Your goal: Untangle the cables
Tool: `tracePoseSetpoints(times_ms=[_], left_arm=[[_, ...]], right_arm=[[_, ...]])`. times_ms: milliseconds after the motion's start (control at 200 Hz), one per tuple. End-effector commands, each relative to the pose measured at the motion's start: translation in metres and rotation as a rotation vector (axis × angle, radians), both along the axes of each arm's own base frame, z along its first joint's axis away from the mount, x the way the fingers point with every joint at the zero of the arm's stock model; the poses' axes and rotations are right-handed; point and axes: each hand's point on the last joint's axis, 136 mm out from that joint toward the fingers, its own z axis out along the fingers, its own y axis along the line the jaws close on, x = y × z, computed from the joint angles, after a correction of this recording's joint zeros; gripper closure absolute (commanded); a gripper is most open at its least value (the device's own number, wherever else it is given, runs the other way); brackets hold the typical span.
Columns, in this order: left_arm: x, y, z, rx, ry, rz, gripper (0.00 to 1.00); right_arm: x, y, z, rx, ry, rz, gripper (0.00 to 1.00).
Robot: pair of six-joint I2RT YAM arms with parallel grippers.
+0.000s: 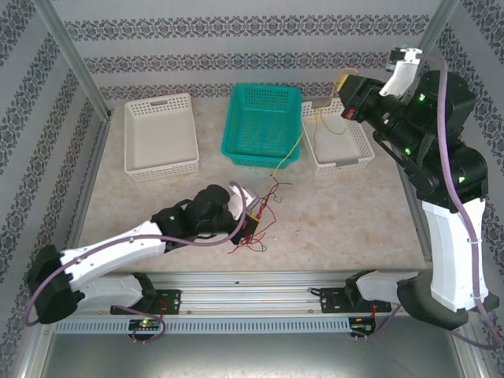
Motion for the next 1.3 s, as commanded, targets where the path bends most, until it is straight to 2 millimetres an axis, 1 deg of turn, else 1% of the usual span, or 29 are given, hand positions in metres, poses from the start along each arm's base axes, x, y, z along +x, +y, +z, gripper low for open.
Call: tracePoseSetpoints(times_ms=[0, 55, 115, 200, 260, 335, 430, 500, 590, 729, 789, 819, 879, 944, 984, 1079, 1149, 1194, 1294], left_arm=[[-0.032, 0.023, -0.005, 0.075, 0.105, -0.035, 1.00], [-0.041, 0.030, -0.001, 0.081, 0.121, -0.051, 1.00], [-0.048, 0.030, 0.004, 0.060, 0.142, -0.071, 1.00], [-0.052, 0.026, 0.013, 0.024, 0.148, -0.095, 1.00], [-0.052, 0.023, 0.020, -0.003, 0.133, -0.107, 1.00], [-0.052, 0.020, 0.031, -0.047, 0.111, -0.114, 1.00], [-0.050, 0.014, 0.046, -0.107, 0.080, -0.124, 1.00], [-0.044, 0.011, 0.055, -0.142, 0.053, -0.113, 1.00], [-0.033, 0.008, 0.059, -0.169, 0.024, -0.084, 1.00], [-0.008, 0.005, 0.065, -0.232, 0.007, -0.019, 1.00], [0.003, 0.004, 0.067, -0.253, 0.010, 0.012, 1.00], [0.009, 0.004, 0.069, -0.265, 0.013, 0.027, 1.00], [0.019, 0.005, 0.070, -0.283, 0.027, 0.058, 1.00], [0.029, 0.005, 0.070, -0.302, 0.048, 0.083, 1.00], [0.035, 0.006, 0.070, -0.308, 0.063, 0.099, 1.00], [0.043, 0.007, 0.069, -0.326, 0.092, 0.119, 1.00], [0.045, 0.006, 0.072, -0.332, 0.101, 0.119, 1.00], [0.045, 0.005, 0.073, -0.339, 0.112, 0.119, 1.00], [0.043, 0.003, 0.076, -0.359, 0.147, 0.112, 1.00]], right_arm=[[0.017, -0.034, -0.008, -0.016, -0.007, -0.154, 1.00], [0.026, -0.041, -0.021, -0.012, 0.028, -0.175, 1.00], [0.035, -0.037, -0.037, 0.003, 0.070, -0.149, 1.00], [0.042, -0.017, -0.056, 0.026, 0.117, -0.041, 1.00], [0.041, 0.000, -0.069, 0.043, 0.150, 0.047, 1.00], [0.040, 0.014, -0.088, 0.046, 0.180, 0.111, 1.00], [0.038, 0.028, -0.124, 0.047, 0.238, 0.173, 1.00], [0.036, 0.037, -0.151, 0.055, 0.272, 0.216, 1.00], [0.031, 0.047, -0.184, 0.078, 0.307, 0.277, 1.00], [0.020, 0.069, -0.229, 0.084, 0.352, 0.374, 0.89], [0.012, 0.080, -0.243, 0.067, 0.358, 0.423, 0.82], [0.008, 0.083, -0.246, 0.060, 0.357, 0.437, 0.78], [-0.001, 0.088, -0.251, 0.045, 0.342, 0.464, 0.65], [-0.009, 0.089, -0.251, 0.049, 0.311, 0.470, 0.49], [-0.015, 0.089, -0.249, 0.060, 0.291, 0.480, 0.43], [-0.032, 0.097, -0.243, 0.082, 0.238, 0.547, 0.39], [-0.045, 0.106, -0.245, 0.075, 0.222, 0.598, 0.36], [-0.051, 0.111, -0.249, 0.050, 0.215, 0.619, 0.35], [-0.057, 0.116, -0.264, 0.002, 0.216, 0.619, 0.34]])
